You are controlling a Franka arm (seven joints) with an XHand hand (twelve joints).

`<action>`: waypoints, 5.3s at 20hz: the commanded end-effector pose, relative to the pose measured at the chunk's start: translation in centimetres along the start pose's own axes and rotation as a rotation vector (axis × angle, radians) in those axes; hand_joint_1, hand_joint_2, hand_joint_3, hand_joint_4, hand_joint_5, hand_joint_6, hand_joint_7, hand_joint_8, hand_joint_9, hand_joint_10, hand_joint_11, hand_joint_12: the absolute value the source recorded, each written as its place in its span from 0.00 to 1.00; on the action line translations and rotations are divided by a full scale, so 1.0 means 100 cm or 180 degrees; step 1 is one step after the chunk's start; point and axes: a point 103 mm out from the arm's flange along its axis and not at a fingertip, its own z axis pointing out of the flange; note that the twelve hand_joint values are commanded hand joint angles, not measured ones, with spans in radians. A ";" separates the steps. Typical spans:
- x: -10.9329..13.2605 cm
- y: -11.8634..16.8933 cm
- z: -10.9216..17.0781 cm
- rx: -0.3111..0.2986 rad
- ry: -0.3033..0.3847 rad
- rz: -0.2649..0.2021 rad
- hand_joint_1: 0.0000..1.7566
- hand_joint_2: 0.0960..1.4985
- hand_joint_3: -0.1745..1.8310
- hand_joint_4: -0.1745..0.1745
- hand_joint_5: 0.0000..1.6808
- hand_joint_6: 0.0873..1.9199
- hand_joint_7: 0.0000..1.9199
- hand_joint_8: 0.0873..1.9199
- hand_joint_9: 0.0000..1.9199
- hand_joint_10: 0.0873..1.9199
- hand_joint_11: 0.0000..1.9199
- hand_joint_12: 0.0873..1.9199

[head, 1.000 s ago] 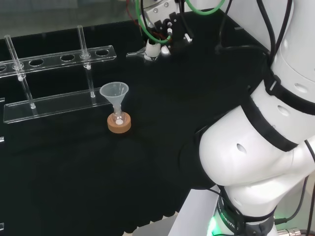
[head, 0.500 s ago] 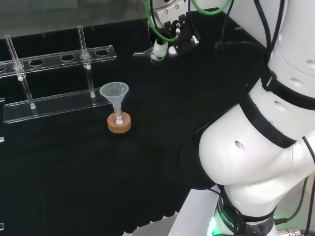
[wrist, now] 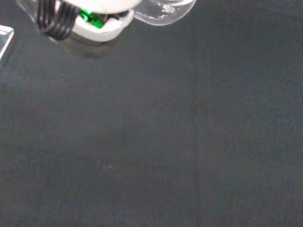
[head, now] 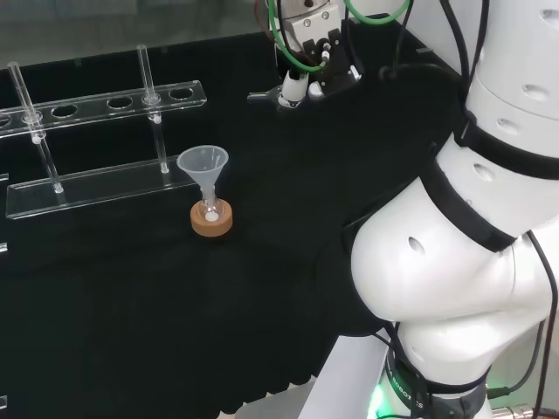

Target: Put the weighing funnel back on the table.

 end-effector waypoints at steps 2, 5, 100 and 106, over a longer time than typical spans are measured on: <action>0.001 0.061 0.037 0.0108 -0.0012 -0.0168 0.64 0.44 0.35 1.00 0.78 0.25 0.33 0.31 0.58 0.03 0.53 0.43; 0.004 0.073 0.044 0.0139 -0.0011 -0.0208 0.64 0.44 0.35 1.00 0.78 0.25 0.33 0.31 0.58 0.03 0.53 0.43; 0.043 0.083 0.059 0.0402 0.0116 -0.0525 0.44 0.37 0.30 0.51 0.24 0.07 0.15 0.31 0.31 0.23 0.25 0.64; 0.044 0.059 0.042 0.0329 0.0114 -0.0441 0.43 0.37 0.30 0.52 0.24 0.05 0.14 0.30 0.30 0.24 0.23 0.65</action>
